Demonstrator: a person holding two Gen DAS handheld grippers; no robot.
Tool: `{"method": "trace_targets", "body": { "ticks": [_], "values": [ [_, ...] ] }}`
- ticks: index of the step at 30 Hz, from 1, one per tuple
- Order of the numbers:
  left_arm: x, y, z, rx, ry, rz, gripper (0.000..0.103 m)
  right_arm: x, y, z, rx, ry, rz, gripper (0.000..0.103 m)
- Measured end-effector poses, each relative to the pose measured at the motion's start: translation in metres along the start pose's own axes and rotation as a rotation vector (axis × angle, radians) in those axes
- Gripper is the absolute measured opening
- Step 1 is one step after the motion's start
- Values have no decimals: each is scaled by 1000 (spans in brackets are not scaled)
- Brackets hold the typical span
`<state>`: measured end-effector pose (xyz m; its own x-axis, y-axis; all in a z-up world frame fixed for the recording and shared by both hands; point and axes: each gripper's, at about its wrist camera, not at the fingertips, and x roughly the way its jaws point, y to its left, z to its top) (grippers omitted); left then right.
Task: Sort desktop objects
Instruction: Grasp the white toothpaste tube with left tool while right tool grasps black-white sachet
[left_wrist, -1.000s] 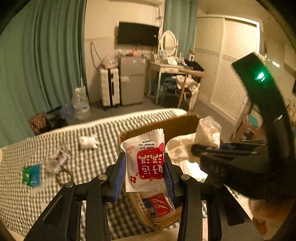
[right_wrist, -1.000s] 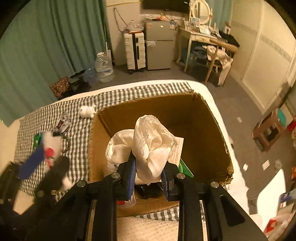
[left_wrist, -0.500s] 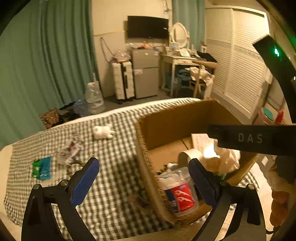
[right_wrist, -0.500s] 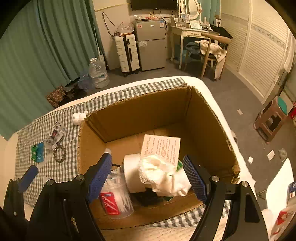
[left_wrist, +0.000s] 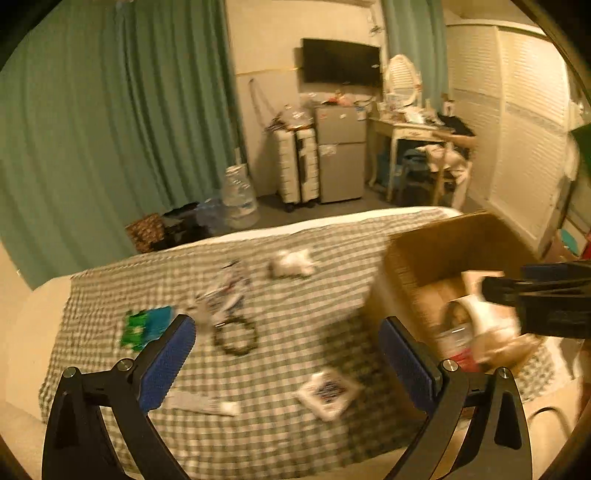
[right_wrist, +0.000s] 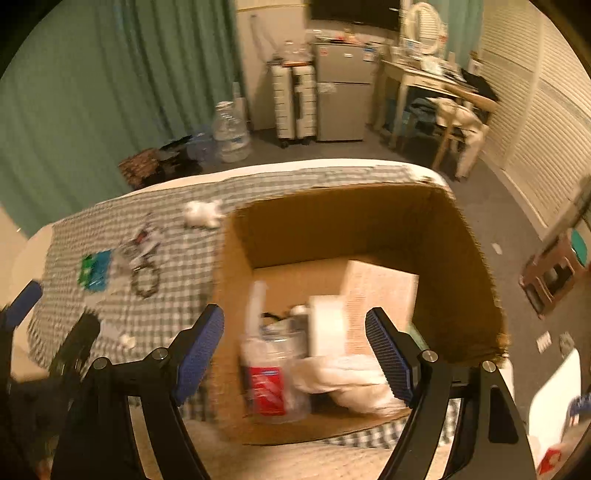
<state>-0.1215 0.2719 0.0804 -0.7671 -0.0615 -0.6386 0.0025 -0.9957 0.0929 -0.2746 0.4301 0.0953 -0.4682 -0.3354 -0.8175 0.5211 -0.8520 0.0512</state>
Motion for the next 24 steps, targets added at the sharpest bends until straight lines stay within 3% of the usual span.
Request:
{"method": "trace_targets", "body": {
  "ticks": [4,6,9,12,15,18,24],
  "values": [
    [29,54,-20,-23,86,85,103,-5,42,-2,-118,-11,107,79],
    [46,84,-35,-94,150,99,103,-5,68,-5,-178,-20,143,79],
    [77,132,-63,-312,281,52,103,12,107,-10,-244,23,211,79],
    [97,150,-86,-410,344,13,103,56,140,-17,-267,107,188,79],
    [116,151,-106,-412,404,5,103,116,167,-30,-326,214,99,79],
    [131,140,-113,-367,445,-27,103,150,175,-43,-369,273,39,79],
    [165,111,-121,-229,560,23,103,173,189,-54,-499,292,-56,79]
  ]
}}
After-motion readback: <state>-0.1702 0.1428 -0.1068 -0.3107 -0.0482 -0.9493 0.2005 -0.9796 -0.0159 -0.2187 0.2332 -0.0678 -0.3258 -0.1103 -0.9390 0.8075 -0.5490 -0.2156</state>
